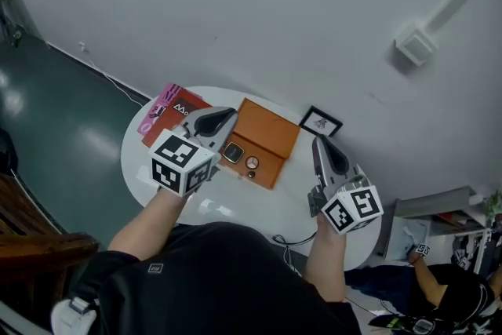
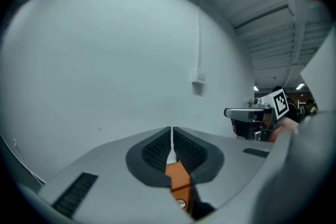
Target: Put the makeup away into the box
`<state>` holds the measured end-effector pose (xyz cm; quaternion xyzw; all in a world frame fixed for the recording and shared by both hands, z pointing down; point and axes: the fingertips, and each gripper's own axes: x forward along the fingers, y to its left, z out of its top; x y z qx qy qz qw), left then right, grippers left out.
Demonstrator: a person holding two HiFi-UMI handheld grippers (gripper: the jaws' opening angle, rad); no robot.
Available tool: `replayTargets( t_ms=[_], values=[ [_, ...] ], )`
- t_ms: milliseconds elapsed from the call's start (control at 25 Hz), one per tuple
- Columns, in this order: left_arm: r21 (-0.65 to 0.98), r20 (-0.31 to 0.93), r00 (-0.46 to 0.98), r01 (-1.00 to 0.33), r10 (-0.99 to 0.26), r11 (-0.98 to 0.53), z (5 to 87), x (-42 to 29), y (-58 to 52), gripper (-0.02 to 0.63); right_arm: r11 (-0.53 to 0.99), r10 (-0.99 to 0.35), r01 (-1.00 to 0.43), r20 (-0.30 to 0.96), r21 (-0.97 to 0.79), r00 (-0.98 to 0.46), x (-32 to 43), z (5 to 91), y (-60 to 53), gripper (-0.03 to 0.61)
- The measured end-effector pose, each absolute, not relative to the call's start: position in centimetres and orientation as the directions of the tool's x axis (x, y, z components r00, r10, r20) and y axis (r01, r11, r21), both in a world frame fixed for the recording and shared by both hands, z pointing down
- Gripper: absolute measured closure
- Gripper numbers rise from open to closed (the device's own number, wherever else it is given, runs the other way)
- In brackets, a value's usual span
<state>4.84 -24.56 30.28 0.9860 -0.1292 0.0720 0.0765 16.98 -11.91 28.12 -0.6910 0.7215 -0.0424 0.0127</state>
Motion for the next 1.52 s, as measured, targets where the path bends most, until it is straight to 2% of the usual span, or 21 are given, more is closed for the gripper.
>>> replayTargets(
  t_ms=[120, 320, 680, 1520],
  values=[
    [0.116, 0.151, 0.96, -0.254, -0.236, -0.96, 29.5, 6.5, -23.6, 0.591, 0.056, -0.998, -0.992, -0.029, -0.113, -0.053, 17.7, 26.9, -10.7, 0.543],
    [0.08, 0.147, 0.958, -0.26, -0.247, -0.962, 28.9, 7.3, -23.3, 0.591, 0.039, -0.998, -0.996, -0.061, -0.075, -0.034, 18.0, 26.7, -10.5, 0.543],
    [0.116, 0.187, 0.949, -0.278, -0.254, -0.953, 30.8, 6.9, -24.7, 0.591, 0.046, -0.999, -0.997, 0.011, -0.066, -0.047, 16.6, 29.9, -13.2, 0.545],
    [0.13, 0.178, 0.96, -0.241, -0.217, -0.962, 31.1, 6.6, -24.1, 0.591, 0.039, -0.999, -0.998, 0.017, -0.039, -0.04, 15.0, 29.3, -12.5, 0.545]
  ],
)
